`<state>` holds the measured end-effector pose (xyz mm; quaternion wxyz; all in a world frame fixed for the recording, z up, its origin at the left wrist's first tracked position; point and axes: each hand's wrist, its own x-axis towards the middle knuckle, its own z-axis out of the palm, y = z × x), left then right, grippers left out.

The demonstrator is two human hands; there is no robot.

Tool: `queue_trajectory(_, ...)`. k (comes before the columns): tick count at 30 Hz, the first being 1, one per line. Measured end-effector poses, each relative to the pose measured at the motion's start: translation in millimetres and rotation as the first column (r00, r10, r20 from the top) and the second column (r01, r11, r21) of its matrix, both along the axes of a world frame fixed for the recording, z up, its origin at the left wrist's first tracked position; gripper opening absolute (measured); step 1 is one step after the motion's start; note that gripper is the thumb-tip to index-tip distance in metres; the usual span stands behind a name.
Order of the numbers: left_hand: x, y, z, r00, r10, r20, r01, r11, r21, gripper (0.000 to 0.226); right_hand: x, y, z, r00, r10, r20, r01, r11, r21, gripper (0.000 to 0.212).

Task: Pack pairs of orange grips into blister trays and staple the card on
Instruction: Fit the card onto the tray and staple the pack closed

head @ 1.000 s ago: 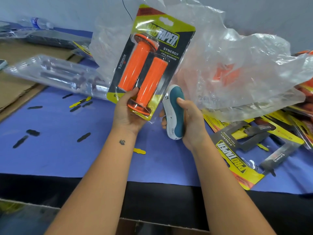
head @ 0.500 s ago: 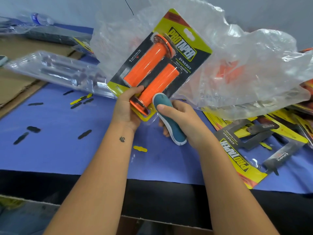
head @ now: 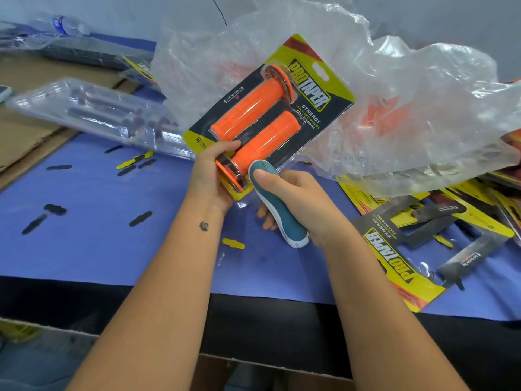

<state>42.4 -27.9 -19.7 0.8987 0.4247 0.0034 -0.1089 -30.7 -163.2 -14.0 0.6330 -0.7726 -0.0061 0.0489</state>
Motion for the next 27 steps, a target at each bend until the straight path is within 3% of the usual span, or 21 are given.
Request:
queue_trajectory(12, 2, 4, -2, 0.999, -0.017, 0.051, 0.018, 1.000, -0.015, 0.008, -3, 2, 1, 0.999, -0.015, 0.035, 0.015, 1.000, 0.022, 0.044)
queue_trajectory(17, 1, 5, 1, 0.998, -0.029, 0.053, 0.041, 0.970, -0.239, 0.029, 0, 12, -2, 0.989, -0.135, 0.059, 0.126, 0.983, 0.132, 0.037)
queue_trajectory(23, 3, -1, 1, 0.999, -0.011, 0.053, 0.019, 0.987, -0.157, 0.021, 5, 19, -4, 0.973, -0.229, 0.032, 0.216, 0.949, 0.229, 0.038)
queue_trajectory(27, 4, -4, 1, 0.998, -0.058, 0.034, 0.063, 0.988, -0.144, 0.039, 9, 20, -3, 0.970, -0.242, 0.022, 0.230, 0.943, 0.241, 0.040)
